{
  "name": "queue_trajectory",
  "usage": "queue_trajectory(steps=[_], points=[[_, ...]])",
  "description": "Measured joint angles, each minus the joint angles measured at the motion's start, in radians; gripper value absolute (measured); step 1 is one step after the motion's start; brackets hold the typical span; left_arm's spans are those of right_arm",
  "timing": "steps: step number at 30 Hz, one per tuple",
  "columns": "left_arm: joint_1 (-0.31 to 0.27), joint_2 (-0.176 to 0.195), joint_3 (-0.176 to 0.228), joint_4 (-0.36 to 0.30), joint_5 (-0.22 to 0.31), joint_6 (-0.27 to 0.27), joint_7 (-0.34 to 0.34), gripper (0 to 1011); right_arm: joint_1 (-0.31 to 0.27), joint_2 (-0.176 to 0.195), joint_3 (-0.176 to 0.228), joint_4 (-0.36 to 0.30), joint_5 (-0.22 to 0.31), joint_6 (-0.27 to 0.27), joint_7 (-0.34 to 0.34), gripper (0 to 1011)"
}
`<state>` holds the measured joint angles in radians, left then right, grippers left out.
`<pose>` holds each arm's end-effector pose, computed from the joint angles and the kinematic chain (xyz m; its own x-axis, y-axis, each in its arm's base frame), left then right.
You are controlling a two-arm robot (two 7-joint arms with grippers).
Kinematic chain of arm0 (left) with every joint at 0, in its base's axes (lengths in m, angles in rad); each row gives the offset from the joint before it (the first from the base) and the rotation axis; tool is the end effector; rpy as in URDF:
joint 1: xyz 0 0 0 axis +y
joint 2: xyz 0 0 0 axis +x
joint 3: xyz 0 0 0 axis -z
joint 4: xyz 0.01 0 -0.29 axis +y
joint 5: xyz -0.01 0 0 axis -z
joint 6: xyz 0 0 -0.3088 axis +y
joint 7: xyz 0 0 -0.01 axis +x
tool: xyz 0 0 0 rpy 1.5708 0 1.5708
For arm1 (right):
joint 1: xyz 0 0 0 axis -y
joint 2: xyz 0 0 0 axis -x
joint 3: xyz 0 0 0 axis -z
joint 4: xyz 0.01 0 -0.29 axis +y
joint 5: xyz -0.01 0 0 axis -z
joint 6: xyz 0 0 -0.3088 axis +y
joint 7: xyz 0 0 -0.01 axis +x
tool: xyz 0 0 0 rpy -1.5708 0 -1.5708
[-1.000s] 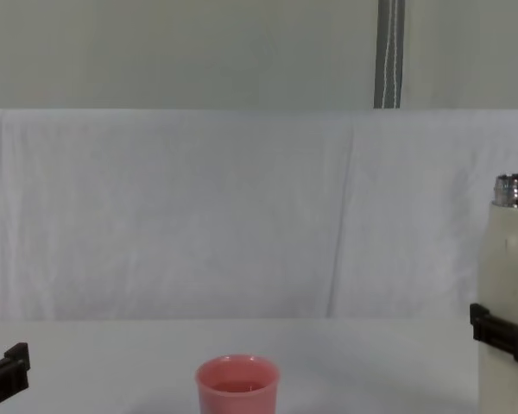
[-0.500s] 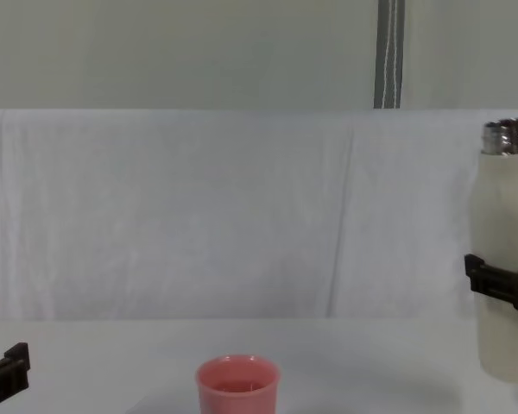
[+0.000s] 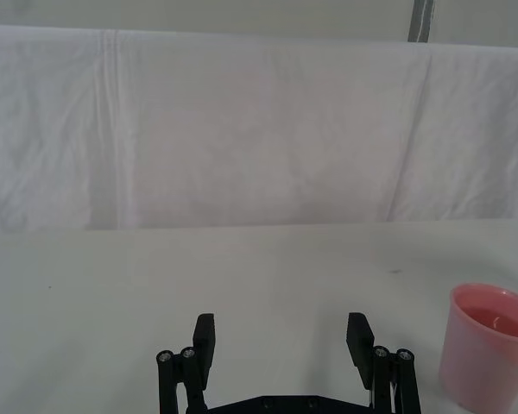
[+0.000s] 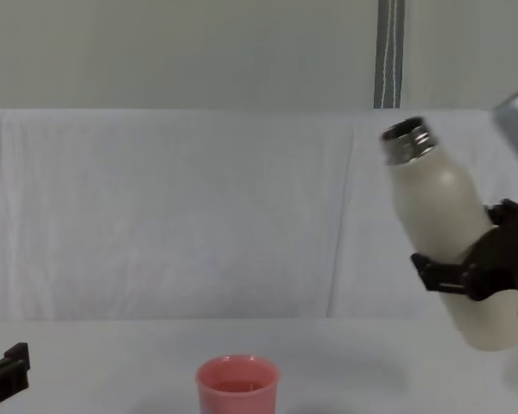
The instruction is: Grasp the thermos with one hand and pour water into the cup lid.
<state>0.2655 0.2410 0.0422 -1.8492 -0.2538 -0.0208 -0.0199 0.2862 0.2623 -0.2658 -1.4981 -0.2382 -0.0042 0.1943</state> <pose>0.2529 0.0375 -0.2853 0.1246 0.9917 -0.0326 -0.9921 0.1240 -0.0176 0.3973 -0.0008 -0.2316 0.3114 -0.7788 0.5445 0.9183 0.3940 0.0383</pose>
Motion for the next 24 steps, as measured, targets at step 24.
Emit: queue_trajectory(steps=[24], points=[[0.000,0.000,0.000,0.000,0.000,0.000,0.000,1001,0.052,0.024,-0.201,0.069,-0.297,-0.010,-0.024,951]])
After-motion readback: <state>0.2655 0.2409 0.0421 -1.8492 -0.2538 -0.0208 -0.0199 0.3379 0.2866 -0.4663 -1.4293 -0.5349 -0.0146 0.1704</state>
